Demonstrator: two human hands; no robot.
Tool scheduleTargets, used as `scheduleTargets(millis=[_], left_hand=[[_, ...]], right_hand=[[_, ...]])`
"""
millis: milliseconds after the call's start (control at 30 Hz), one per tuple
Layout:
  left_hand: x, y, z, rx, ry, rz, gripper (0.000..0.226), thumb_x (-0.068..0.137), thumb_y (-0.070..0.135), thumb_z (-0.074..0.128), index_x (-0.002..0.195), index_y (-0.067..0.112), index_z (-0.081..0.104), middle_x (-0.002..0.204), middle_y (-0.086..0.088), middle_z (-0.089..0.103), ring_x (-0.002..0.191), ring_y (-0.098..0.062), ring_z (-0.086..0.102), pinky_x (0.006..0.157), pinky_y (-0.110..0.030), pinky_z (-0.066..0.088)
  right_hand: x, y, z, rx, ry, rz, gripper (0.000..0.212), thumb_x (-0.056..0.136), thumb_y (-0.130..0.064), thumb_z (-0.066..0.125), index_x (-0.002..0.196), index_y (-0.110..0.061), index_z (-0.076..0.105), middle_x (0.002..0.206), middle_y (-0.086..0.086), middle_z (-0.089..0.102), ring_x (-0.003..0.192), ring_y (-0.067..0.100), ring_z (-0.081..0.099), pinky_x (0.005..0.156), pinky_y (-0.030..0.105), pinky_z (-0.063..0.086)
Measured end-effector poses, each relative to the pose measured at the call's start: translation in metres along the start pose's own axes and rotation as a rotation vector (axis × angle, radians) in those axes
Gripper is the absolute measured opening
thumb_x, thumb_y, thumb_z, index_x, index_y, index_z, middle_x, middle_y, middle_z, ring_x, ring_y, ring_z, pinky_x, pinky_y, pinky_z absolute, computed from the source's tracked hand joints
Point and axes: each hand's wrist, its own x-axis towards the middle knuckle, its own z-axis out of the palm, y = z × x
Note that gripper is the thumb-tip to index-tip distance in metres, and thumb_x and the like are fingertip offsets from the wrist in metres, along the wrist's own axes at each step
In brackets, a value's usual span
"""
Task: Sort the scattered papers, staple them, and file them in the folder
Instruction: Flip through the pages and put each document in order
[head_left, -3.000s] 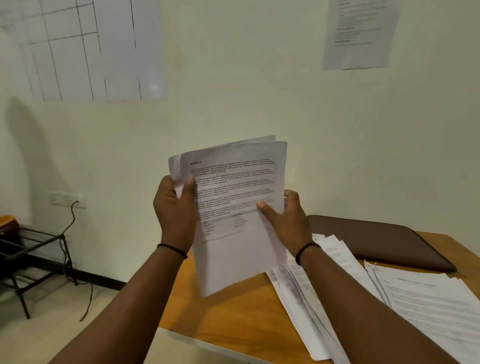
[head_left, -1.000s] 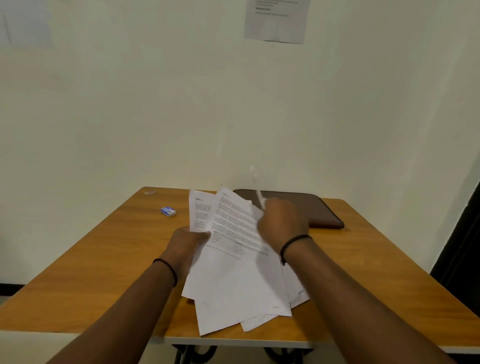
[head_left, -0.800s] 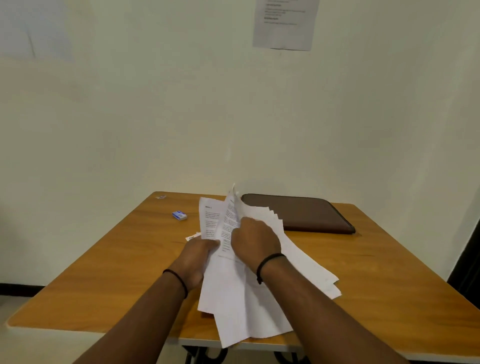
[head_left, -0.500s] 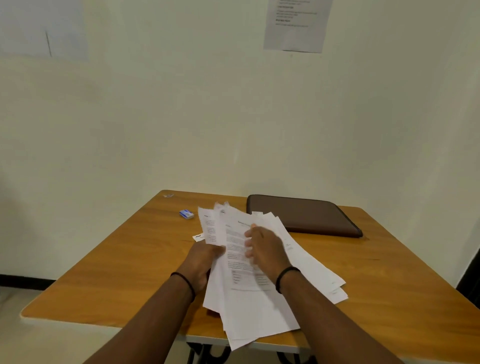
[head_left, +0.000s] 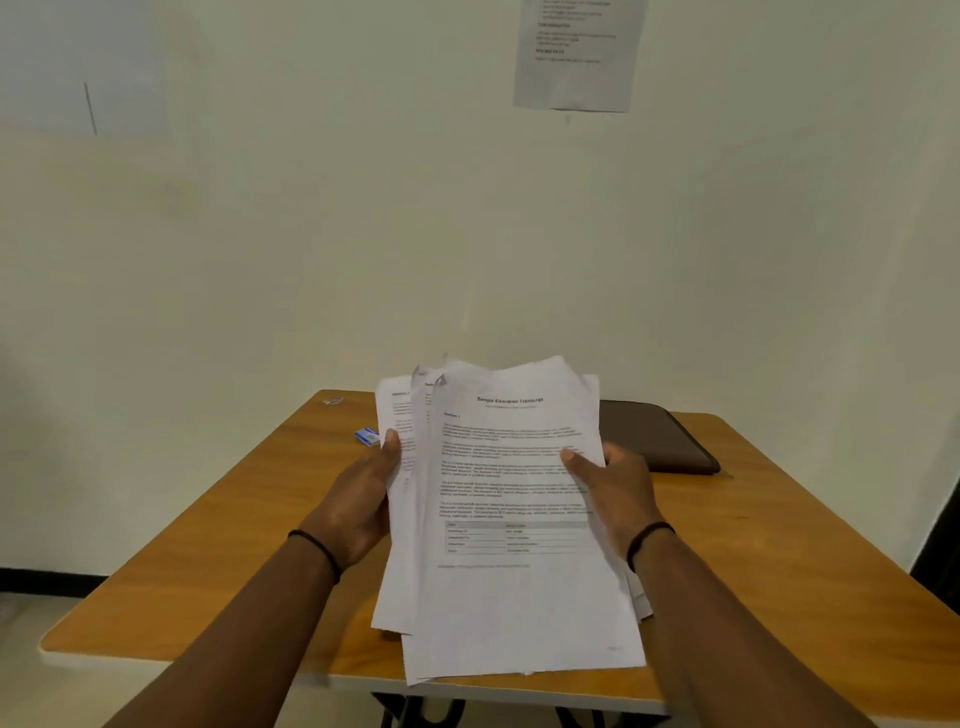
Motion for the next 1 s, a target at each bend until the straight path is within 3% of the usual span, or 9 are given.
scheduleTargets(millis=[100, 200, 267, 333, 500, 667, 900, 1000], left_hand=[[-0.004, 0.005, 0.002, 0.013, -0.008, 0.022, 0.051, 0.101, 0.051, 0.039, 0.135, 0.019, 0.059, 0.127, -0.009, 0.068, 0.117, -0.031, 0.065, 0.106, -0.053, 0.045], [-0.012, 0.005, 0.021, 0.074, -0.071, 0.025, 0.047, 0.101, 0.049, 0.042, 0.129, 0.018, 0.063, 0.124, -0.009, 0.070, 0.115, -0.030, 0.067, 0.101, -0.047, 0.050], [-0.015, 0.003, 0.034, 0.103, -0.110, 0.051, 0.038, 0.096, 0.038, 0.057, 0.126, 0.015, 0.065, 0.122, -0.010, 0.071, 0.111, -0.031, 0.068, 0.097, -0.045, 0.052], [-0.016, 0.008, 0.043, 0.105, -0.091, 0.108, 0.042, 0.087, 0.031, 0.073, 0.123, 0.011, 0.067, 0.120, -0.013, 0.071, 0.107, -0.033, 0.070, 0.096, -0.046, 0.052], [-0.005, 0.048, 0.082, 0.165, -0.099, 0.288, 0.038, 0.086, 0.025, 0.071, 0.116, 0.002, 0.070, 0.113, -0.017, 0.073, 0.103, -0.036, 0.070, 0.093, -0.045, 0.055], [0.003, 0.080, 0.134, 0.220, -0.141, 0.511, 0.035, 0.080, 0.025, 0.076, 0.110, 0.009, 0.072, 0.106, -0.008, 0.076, 0.095, -0.024, 0.074, 0.080, -0.031, 0.060], [0.010, -0.005, 0.125, 0.296, -0.148, 0.329, 0.043, 0.077, 0.020, 0.082, 0.117, 0.010, 0.070, 0.111, -0.005, 0.075, 0.103, -0.025, 0.072, 0.089, -0.037, 0.057], [0.013, -0.017, 0.139, 0.303, -0.118, 0.322, 0.032, 0.082, 0.013, 0.076, 0.113, 0.011, 0.070, 0.104, 0.001, 0.077, 0.094, -0.019, 0.074, 0.075, -0.025, 0.059]], right_hand=[[-0.004, -0.008, -0.002, 0.058, -0.064, 0.000, 0.012, 0.094, -0.008, 0.065, 0.104, -0.008, 0.070, 0.096, 0.006, 0.077, 0.082, 0.016, 0.074, 0.062, 0.022, 0.057], [-0.006, -0.007, 0.001, 0.050, -0.144, 0.004, 0.017, 0.094, -0.008, 0.066, 0.110, -0.007, 0.069, 0.103, 0.009, 0.076, 0.090, 0.022, 0.074, 0.072, 0.032, 0.060], [-0.010, -0.006, 0.004, 0.069, -0.187, 0.006, 0.021, 0.091, -0.009, 0.069, 0.112, -0.006, 0.069, 0.106, 0.011, 0.075, 0.095, 0.026, 0.073, 0.083, 0.042, 0.060], [-0.014, -0.010, 0.003, 0.101, -0.189, -0.029, 0.024, 0.090, -0.010, 0.070, 0.114, -0.006, 0.069, 0.107, 0.011, 0.075, 0.098, 0.027, 0.073, 0.085, 0.043, 0.059], [-0.009, -0.056, -0.018, 0.115, 0.007, -0.269, 0.026, 0.088, -0.016, 0.074, 0.113, -0.009, 0.069, 0.104, 0.005, 0.076, 0.096, 0.021, 0.073, 0.080, 0.033, 0.060], [-0.003, -0.102, -0.045, 0.114, 0.156, -0.482, 0.027, 0.086, -0.018, 0.076, 0.111, -0.010, 0.069, 0.102, 0.001, 0.076, 0.094, 0.015, 0.073, 0.079, 0.027, 0.059], [-0.020, -0.026, -0.081, 0.099, -0.054, -0.228, 0.028, 0.085, -0.012, 0.076, 0.109, -0.024, 0.070, 0.109, -0.005, 0.075, 0.102, 0.013, 0.071, 0.082, 0.025, 0.057], [-0.019, -0.020, -0.085, 0.124, 0.015, -0.232, 0.022, 0.086, -0.012, 0.075, 0.105, -0.023, 0.071, 0.105, -0.004, 0.076, 0.097, 0.013, 0.072, 0.076, 0.023, 0.056]])
